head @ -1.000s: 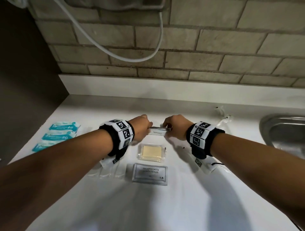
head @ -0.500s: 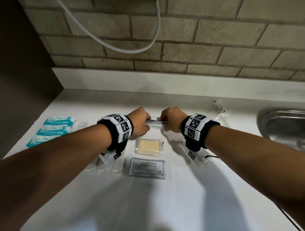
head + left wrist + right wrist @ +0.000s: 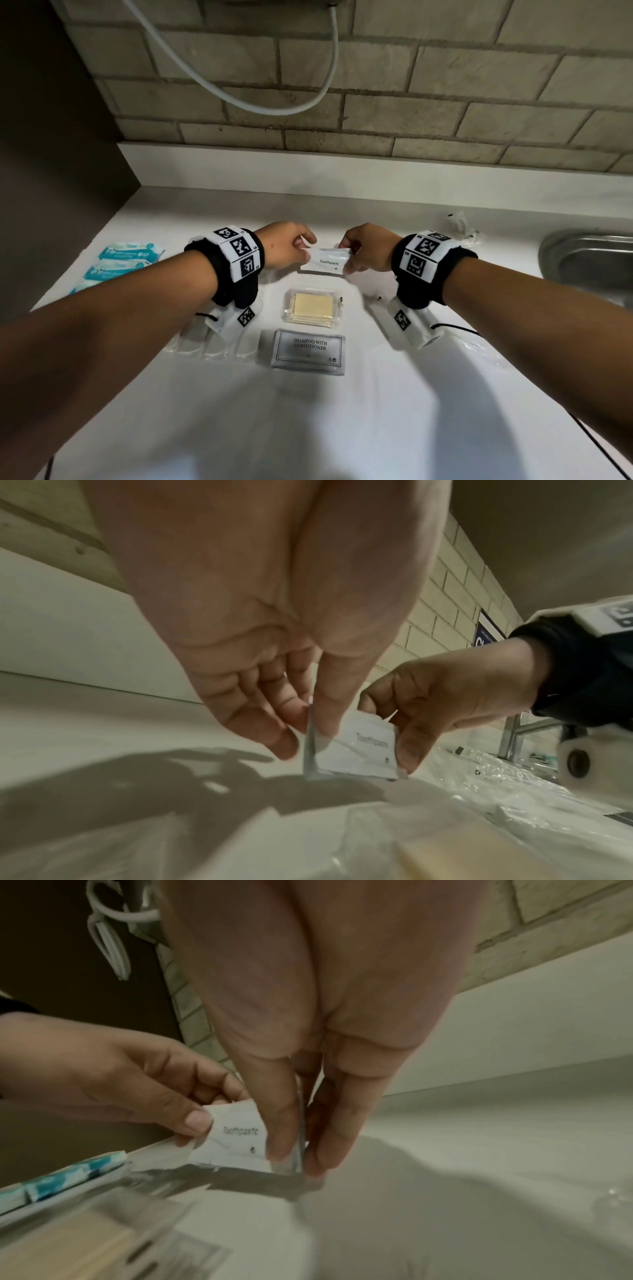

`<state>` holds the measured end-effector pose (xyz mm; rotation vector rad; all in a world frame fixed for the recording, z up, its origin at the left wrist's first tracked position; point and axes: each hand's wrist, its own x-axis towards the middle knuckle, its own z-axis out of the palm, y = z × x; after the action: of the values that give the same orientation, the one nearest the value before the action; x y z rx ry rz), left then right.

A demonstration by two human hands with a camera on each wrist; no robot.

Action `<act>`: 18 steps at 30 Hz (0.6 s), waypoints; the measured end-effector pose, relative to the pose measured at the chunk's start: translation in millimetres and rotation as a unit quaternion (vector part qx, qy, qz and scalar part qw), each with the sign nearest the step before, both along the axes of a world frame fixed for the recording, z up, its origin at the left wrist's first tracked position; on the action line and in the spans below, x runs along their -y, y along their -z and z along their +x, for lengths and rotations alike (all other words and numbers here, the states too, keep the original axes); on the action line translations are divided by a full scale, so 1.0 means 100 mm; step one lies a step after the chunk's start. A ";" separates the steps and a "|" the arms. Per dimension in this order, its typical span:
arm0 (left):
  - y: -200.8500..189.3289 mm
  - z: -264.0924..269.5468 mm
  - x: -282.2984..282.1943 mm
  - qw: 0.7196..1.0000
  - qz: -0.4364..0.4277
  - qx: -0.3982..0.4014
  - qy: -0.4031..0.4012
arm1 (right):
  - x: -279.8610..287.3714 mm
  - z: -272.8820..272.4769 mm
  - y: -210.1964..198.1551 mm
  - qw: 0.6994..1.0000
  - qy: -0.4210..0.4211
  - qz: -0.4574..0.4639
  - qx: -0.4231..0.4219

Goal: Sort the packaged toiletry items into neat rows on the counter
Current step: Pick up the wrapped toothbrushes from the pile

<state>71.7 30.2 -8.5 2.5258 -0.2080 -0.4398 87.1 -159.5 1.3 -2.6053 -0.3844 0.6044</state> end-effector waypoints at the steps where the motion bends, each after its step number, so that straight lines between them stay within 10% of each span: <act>1: 0.00 0.00 -0.01 1.000 -0.006 -0.008 -0.005 | 0.00 -0.01 0.00 1.000 -0.004 0.003 -0.004; 18: 0.06 0.04 0.05 0.993 0.112 0.010 0.027 | -0.05 -0.03 0.15 0.993 0.055 0.075 -0.075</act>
<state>76.0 25.1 -14.9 2.7500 -0.2482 -0.4818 84.5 -154.1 -13.8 -2.4024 -0.2269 0.7013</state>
